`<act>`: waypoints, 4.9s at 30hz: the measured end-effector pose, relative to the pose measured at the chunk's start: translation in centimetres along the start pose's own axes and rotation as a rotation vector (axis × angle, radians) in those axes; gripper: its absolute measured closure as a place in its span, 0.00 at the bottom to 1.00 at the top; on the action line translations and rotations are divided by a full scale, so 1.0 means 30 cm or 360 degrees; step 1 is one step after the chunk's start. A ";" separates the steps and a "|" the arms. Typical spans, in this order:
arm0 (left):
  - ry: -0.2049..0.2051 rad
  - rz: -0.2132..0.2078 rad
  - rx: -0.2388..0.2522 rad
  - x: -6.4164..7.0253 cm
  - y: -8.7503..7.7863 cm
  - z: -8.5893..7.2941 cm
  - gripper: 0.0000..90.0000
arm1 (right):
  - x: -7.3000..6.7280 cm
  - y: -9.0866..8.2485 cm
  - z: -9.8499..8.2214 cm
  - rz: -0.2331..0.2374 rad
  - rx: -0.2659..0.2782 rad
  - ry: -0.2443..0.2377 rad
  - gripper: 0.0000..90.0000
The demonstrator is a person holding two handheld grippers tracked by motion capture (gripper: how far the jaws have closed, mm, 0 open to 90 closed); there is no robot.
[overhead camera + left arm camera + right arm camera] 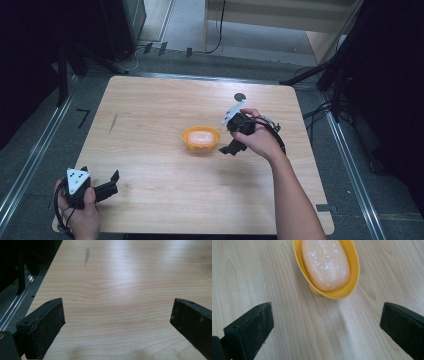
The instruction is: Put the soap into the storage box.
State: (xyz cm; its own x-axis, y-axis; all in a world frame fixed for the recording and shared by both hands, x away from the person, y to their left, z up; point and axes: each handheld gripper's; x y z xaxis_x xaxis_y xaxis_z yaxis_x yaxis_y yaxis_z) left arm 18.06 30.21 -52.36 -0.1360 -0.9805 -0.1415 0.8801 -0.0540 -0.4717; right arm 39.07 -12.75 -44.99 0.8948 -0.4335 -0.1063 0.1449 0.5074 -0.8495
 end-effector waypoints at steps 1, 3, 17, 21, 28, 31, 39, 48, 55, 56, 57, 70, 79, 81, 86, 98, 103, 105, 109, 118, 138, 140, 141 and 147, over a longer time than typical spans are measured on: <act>0.0004 0.0000 -0.0001 0.000 0.000 0.000 0.00 | -0.001 -0.002 -0.006 -0.0008 -0.0004 0.0016 0.00; 0.0003 0.0000 -0.0001 0.000 0.000 0.000 0.00 | -0.003 -0.007 -0.018 -0.0023 0.0003 0.0040 0.00; 0.0013 -0.0001 -0.0003 0.001 0.000 0.000 0.00 | -0.006 -0.025 -0.123 -0.0044 0.0026 0.0183 0.00; 0.0013 -0.0001 -0.0001 0.001 0.000 0.000 0.00 | -0.007 -0.027 -0.143 -0.0050 0.0031 0.0191 0.00; 0.0019 0.0002 -0.0005 0.003 0.001 0.001 0.00 | -0.017 -0.045 -0.198 -0.0058 0.0073 0.0246 0.00; 0.0018 0.0002 -0.0004 0.003 0.000 0.001 0.00 | -0.020 -0.053 -0.222 -0.0060 0.0093 0.0273 0.00; 0.0021 0.0003 -0.0003 0.005 0.000 0.001 0.00 | -0.035 -0.071 -0.295 -0.0102 0.0138 0.0344 0.00; 0.0030 0.0009 -0.0009 0.006 0.001 0.001 0.00 | -0.046 -0.086 -0.385 -0.0118 0.0170 0.0401 0.00; 0.0035 0.0014 -0.0012 0.007 0.001 0.002 0.00 | -0.056 -0.101 -0.457 -0.0147 0.0222 0.0458 0.00; 0.0035 0.0014 -0.0012 0.007 0.001 0.002 0.00 | -0.056 -0.101 -0.457 -0.0147 0.0222 0.0458 0.00; 0.0037 0.0014 -0.0011 0.007 0.001 0.002 0.00 | -0.059 -0.106 -0.477 -0.0152 0.0225 0.0469 0.00; 0.0045 0.0014 -0.0012 0.009 0.001 0.002 0.00 | -0.088 -0.143 -0.601 -0.0200 0.0303 0.0545 0.00; 0.0048 0.0015 -0.0014 0.009 0.001 0.002 0.00 | -0.105 -0.161 -0.684 -0.0231 0.0368 0.0610 0.00; 0.0051 0.0014 -0.0016 0.010 0.001 0.003 0.00 | -0.109 -0.166 -0.711 -0.0248 0.0382 0.0630 0.00; 0.0050 0.0016 -0.0016 0.011 0.001 0.002 0.00 | -0.116 -0.175 -0.758 -0.0266 0.0432 0.0658 0.00; 0.0051 0.0016 -0.0014 0.013 0.002 0.003 0.00 | -0.153 -0.200 -0.885 -0.0309 0.0527 0.0761 0.00; 0.0061 0.0021 -0.0018 0.015 0.003 0.003 0.00 | -0.170 -0.226 -0.953 -0.0325 0.0570 0.0813 0.00; 0.0063 0.0026 -0.0017 0.016 0.003 0.003 0.00 | -0.177 -0.232 -0.979 -0.0317 0.0583 0.0832 0.00; 0.0072 0.0031 -0.0027 0.017 0.002 0.004 0.00 | -0.195 -0.239 -1.023 -0.0321 0.0601 0.0853 0.00; 0.0093 0.0036 -0.0037 0.021 0.004 0.006 0.00 | -0.230 -0.245 -1.094 -0.0354 0.0727 0.0907 0.00; 0.0105 0.0024 -0.0048 0.024 0.009 0.007 0.00 | -0.241 -0.214 -1.092 -0.0466 0.0826 0.0949 0.00; 0.0106 0.0019 -0.0051 0.023 0.010 0.008 0.00 | -0.241 -0.214 -1.091 -0.0467 0.0827 0.0949 0.00; 0.0104 0.0019 -0.0054 0.023 0.010 0.008 0.00 | -0.240 -0.215 -1.092 -0.0468 0.0832 0.0950 0.00; 0.0099 0.0008 -0.0069 0.022 0.014 0.009 0.00 | -0.239 -0.216 -1.095 -0.0459 0.0846 0.0952 0.00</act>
Point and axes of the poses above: each handheld gripper's, and its own axes: y roughly forward along the jaws, z roughly out of its top, x roughly to its right, and after that the axes turned 10 degrees about y, right-handed
